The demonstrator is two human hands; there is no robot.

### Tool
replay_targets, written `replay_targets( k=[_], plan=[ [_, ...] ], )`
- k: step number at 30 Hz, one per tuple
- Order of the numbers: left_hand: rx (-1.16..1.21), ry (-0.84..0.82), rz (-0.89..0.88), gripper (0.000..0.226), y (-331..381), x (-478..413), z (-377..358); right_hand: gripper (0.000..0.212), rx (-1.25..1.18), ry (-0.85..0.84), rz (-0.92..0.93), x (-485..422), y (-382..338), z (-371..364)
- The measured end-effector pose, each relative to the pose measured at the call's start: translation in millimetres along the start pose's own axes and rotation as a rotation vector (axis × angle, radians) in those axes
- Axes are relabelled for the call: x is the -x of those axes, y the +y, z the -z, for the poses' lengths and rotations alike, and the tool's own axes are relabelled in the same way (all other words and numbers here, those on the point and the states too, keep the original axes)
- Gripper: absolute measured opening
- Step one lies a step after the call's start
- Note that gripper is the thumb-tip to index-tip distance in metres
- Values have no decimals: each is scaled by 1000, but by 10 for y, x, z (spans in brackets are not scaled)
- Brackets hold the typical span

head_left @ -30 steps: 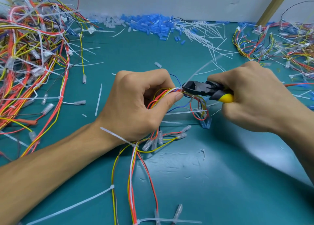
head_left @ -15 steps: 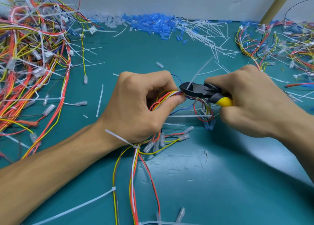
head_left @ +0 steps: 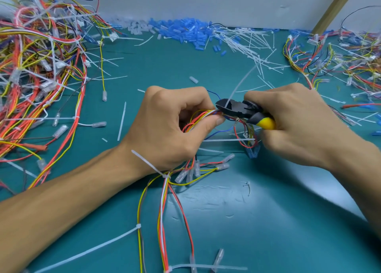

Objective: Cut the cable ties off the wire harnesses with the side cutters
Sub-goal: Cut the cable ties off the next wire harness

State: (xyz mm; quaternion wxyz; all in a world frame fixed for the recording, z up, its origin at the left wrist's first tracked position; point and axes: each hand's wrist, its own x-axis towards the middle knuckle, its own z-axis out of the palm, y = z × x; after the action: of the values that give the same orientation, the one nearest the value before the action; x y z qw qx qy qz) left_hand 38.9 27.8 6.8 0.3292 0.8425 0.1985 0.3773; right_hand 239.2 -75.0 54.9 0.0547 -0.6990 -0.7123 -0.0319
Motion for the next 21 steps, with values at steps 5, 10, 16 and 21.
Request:
replay_targets(
  k=[5, 10, 16, 21],
  plan=[
    [1, 4, -7, 23, 15, -8, 6, 12, -48, 46, 10, 2, 4, -13],
    [-6, 4, 2, 22, 1, -18, 10, 12, -78, 22, 12, -19, 10, -49],
    [-8, -1, -12, 21, 8, -11, 11, 7, -84, 20, 3, -9, 14, -29],
    [-12, -10, -6, 21, 13, -23, -5, 13, -88, 17, 2, 11, 38, 17]
  ],
)
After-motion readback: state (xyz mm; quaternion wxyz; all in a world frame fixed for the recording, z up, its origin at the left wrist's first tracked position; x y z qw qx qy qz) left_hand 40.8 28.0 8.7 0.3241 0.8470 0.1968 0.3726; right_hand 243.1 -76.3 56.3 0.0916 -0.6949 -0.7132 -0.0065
